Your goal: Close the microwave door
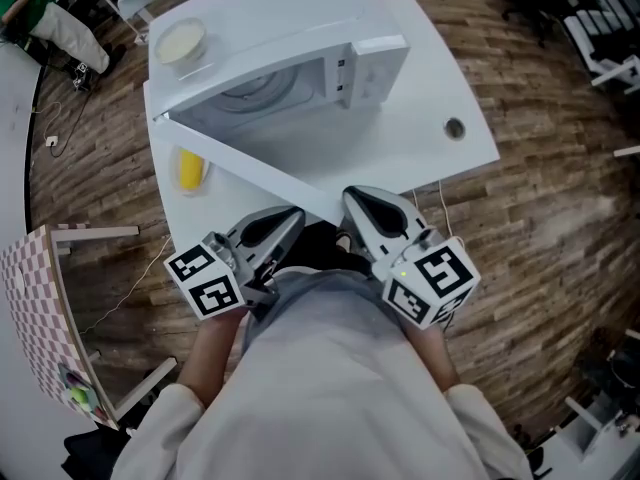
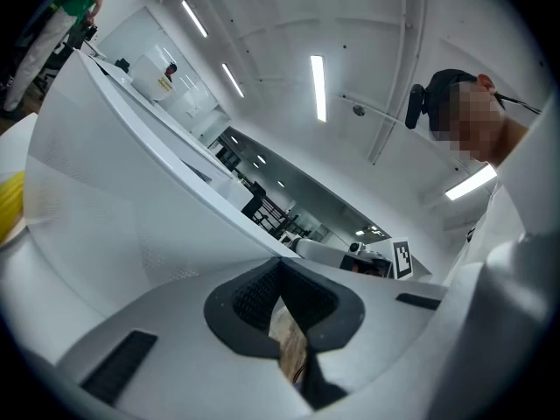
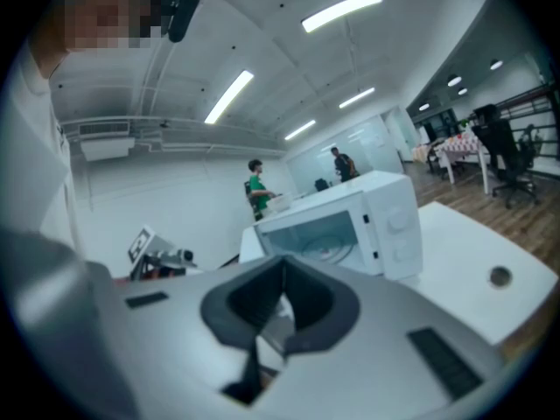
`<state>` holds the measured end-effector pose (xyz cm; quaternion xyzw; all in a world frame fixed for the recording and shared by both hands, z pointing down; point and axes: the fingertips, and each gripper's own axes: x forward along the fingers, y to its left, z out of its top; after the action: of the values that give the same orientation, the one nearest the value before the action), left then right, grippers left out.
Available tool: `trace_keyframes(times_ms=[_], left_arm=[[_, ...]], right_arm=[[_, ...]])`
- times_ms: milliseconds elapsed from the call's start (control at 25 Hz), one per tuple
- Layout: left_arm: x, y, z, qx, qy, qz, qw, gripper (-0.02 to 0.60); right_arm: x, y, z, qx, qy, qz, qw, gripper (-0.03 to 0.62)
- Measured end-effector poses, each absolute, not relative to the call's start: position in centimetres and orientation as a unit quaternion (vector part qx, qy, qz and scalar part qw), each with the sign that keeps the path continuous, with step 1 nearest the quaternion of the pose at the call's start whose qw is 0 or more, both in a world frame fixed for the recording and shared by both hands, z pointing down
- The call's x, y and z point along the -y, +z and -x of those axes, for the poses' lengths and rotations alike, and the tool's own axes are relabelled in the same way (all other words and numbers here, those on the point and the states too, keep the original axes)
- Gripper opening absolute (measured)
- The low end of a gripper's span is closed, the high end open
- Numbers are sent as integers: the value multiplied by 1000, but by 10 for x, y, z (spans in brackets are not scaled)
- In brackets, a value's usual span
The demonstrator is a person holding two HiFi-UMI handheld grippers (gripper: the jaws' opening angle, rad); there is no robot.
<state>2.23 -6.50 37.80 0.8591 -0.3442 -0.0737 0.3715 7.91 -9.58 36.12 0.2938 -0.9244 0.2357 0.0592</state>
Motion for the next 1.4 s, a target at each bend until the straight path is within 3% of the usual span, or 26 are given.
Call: trace_keyframes(times_ms=[320,1400], left_arm=[[81,380,-30,356,-33,-873,332,17],[123,378,-42,342,-61,-867,357,17]], right_arm=[[112,362,-90,919,260,-295,41,23],[143,366,-106,898,303,-318,8,23]])
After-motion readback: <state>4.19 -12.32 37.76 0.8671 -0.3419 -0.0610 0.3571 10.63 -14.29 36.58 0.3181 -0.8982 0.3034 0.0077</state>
